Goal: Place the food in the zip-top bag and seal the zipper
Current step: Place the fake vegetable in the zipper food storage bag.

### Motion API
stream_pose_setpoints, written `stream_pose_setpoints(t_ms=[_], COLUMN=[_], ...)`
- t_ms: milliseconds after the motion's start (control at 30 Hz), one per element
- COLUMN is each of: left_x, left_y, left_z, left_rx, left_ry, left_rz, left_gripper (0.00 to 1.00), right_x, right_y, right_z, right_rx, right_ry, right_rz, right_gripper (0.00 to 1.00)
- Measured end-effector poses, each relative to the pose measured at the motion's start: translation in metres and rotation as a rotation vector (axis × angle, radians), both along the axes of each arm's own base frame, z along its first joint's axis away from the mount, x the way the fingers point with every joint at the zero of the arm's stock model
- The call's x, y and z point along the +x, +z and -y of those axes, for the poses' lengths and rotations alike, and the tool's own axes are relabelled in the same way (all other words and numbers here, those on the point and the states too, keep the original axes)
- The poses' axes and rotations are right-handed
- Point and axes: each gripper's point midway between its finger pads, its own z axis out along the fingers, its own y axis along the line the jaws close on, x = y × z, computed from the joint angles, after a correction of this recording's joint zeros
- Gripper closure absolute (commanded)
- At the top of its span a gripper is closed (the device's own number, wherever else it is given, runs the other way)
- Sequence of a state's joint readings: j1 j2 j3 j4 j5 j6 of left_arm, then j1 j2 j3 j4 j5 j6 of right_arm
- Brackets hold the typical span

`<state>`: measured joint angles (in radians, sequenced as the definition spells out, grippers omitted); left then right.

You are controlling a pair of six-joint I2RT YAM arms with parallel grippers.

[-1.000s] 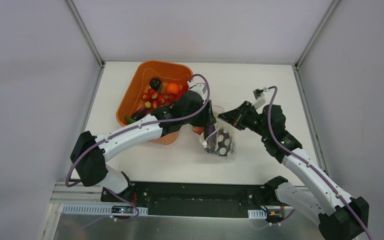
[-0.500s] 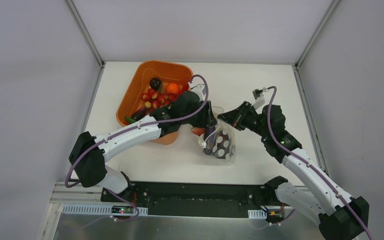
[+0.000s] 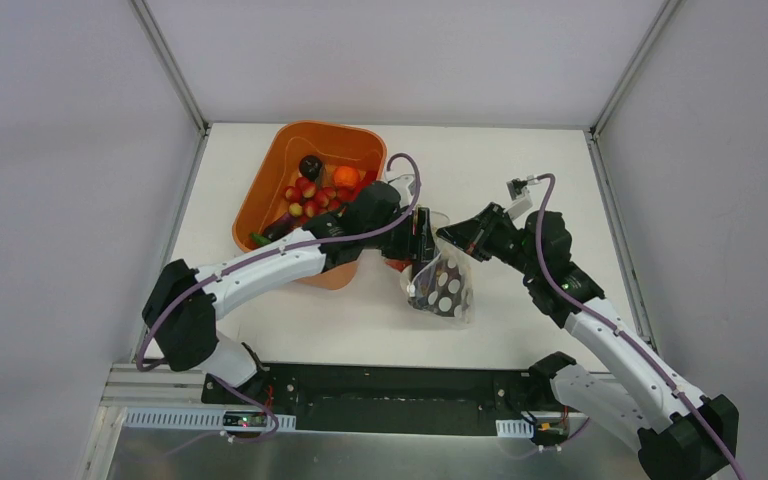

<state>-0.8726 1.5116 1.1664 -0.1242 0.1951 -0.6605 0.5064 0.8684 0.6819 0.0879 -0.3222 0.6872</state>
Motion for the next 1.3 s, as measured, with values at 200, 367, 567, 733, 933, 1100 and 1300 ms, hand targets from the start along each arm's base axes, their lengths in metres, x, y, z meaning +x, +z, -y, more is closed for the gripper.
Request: stream_pose_setpoints(t_ms=[200,367,567,733,933,1100,1300], left_x=[-0.003,-0.005,0.004,0.017,0.030,0.031,0.023], left_y=[0.026,0.061,0.060,0.037,0.025,0.030,0.018], left_z=[-0.021,-0.033,-0.034,-0.026,-0.018,-0.015,-0.010], left_rx=[-0.002,-0.058,-0.051,-0.019,-0.011,-0.028,-0.057], left_ry=[0.033,0.060,0.087,0.104,0.129,0.120,0.073], left_rz=[0.049,0.122,0.138,0.117,0.126,0.139,0.124], left_gripper=[0.30,0.38,0.55,0.59,0.79,0.90,0.95], right_x=[0.001,0.001,0.001,0.001,0.001,0.001,0.002], right_y=[-0.001,-0.001,-0.001,-0.001,-0.001,-0.001,-0.002], right_z=[0.001,0.001,0.001,0.001,0.001,0.001,0.001], right_rx=[0.002,0.002,0.002,0.002,0.003,0.002,0.000], right_ry=[-0.005,-0.007,-0.007,-0.007,-0.007,-0.008,-0.011], right_rz=[0.005,0.007,0.007,0.007,0.006,0.007,0.005], right_gripper=[0.98,0.98,0.98,0.98,0.98,0.98,0.98])
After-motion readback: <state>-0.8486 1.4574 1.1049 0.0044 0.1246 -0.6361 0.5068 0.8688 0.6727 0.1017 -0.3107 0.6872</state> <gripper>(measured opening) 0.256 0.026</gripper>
